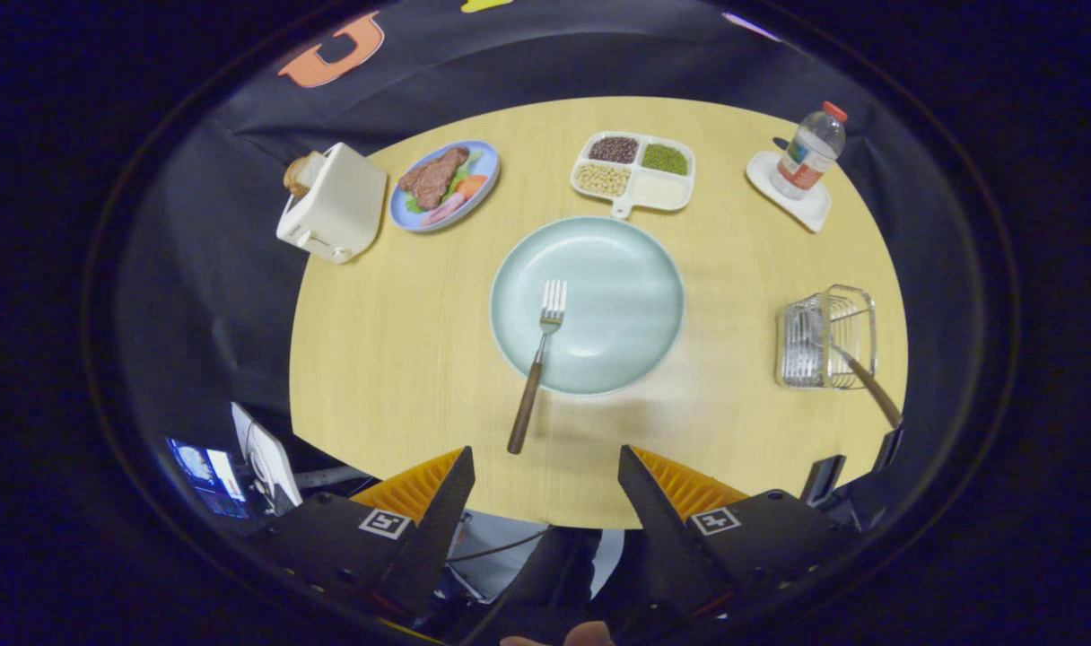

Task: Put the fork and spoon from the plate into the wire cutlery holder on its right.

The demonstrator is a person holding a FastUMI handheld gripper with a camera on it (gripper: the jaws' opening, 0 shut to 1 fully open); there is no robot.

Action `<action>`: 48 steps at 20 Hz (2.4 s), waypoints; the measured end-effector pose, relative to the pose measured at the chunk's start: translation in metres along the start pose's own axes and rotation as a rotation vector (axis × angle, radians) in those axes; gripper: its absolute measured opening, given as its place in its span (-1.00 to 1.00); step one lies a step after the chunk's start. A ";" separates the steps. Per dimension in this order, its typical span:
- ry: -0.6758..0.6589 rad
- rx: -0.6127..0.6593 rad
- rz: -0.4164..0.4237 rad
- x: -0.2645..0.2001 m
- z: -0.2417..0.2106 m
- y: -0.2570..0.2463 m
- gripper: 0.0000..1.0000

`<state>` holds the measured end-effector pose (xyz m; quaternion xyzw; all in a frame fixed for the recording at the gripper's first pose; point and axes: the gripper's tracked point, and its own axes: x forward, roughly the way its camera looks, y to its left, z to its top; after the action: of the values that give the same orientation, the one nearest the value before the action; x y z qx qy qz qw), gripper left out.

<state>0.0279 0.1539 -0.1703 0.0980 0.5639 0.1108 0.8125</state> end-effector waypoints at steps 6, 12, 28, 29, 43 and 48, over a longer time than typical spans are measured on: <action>0.062 0.043 -0.056 0.059 -0.005 0.017 0.93; 0.077 0.080 -0.106 0.098 0.004 0.011 0.60; 0.084 0.115 -0.033 0.065 0.002 -0.009 -0.99; 0.077 0.110 -0.023 0.053 0.002 -0.013 -0.99; 0.008 0.154 -0.019 -0.105 -0.016 -0.153 -0.99; 0.070 0.215 -0.035 -0.112 -0.034 -0.212 -0.99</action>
<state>-0.0269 -0.0804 -0.1423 0.1705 0.6022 0.0388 0.7790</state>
